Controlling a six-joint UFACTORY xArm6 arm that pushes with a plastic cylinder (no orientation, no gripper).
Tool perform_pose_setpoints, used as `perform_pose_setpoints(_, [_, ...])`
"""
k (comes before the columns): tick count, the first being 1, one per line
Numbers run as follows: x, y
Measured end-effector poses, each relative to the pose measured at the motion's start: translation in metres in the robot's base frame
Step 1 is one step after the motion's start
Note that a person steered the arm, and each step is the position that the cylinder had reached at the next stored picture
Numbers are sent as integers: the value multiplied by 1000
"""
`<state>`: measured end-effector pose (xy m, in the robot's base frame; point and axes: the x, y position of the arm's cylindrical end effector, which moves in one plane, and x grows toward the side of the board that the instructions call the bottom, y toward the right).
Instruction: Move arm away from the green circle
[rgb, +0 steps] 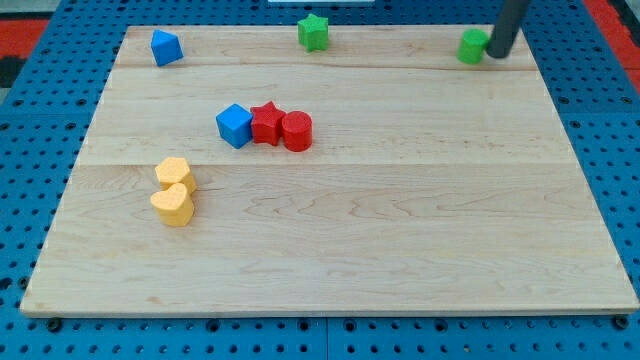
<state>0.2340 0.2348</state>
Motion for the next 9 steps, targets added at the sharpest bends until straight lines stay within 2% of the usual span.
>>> perform_pose_setpoints(1, [1,46])
perform_pose_setpoints(3, [7,42])
perform_pose_setpoints(4, [35,-20])
perform_pose_setpoints(5, [54,-56])
perform_pose_setpoints(9, [54,-56])
